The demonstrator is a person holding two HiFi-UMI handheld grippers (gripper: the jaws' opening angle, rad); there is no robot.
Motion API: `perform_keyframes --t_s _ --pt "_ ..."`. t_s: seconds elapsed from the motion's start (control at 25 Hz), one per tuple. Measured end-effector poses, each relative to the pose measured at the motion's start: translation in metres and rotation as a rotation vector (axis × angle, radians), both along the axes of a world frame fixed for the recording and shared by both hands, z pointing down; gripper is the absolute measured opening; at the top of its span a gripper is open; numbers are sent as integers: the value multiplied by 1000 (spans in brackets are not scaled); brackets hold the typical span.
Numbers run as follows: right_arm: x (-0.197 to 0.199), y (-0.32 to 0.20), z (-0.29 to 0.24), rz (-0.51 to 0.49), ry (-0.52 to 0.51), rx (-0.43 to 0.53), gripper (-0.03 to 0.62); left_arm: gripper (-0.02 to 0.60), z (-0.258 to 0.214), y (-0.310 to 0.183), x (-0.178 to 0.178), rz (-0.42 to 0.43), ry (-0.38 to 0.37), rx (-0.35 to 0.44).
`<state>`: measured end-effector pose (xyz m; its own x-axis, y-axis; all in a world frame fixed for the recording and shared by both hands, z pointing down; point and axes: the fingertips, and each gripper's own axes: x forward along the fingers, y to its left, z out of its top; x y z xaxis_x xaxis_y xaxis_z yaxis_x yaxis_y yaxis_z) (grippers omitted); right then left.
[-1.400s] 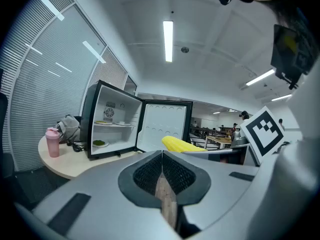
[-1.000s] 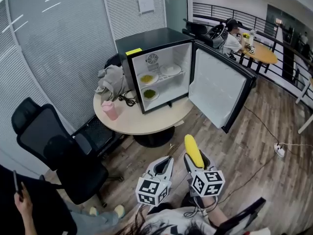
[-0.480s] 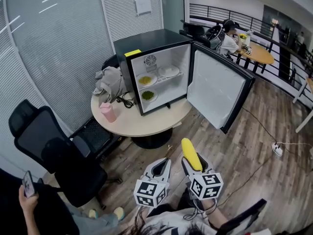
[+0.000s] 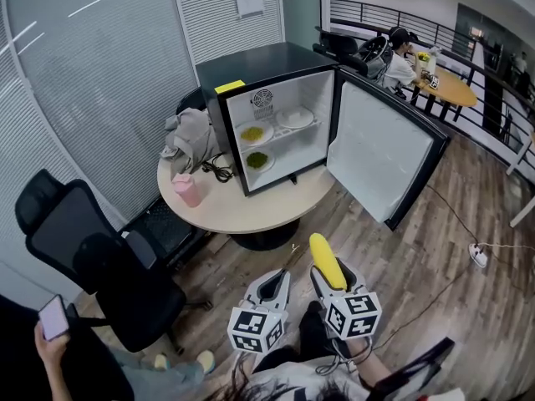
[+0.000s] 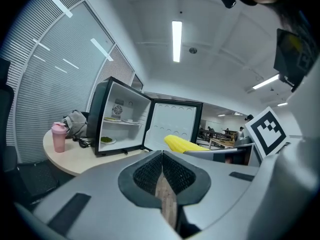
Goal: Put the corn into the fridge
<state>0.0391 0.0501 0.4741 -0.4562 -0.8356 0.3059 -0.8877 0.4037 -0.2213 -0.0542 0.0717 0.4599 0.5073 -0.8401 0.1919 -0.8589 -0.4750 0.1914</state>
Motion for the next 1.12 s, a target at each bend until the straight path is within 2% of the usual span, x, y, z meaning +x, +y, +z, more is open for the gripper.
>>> perform_keyframes --t_s 0.24,0.4,0.72,1.12 --pt "-1 -36 9 -15 -9 -22 256 11 4 -31 -5 -24 -17 -11" --pt "-1 -65 12 -33 -15 -40 256 11 6 -58 -5 -37 -3 -20" --pt "5 -137 17 -67 -19 -67 256 11 14 -132 7 -57 -12 -52" --pt "15 -216 26 -141 -14 -96 256 11 19 -220 18 -123 14 -77"
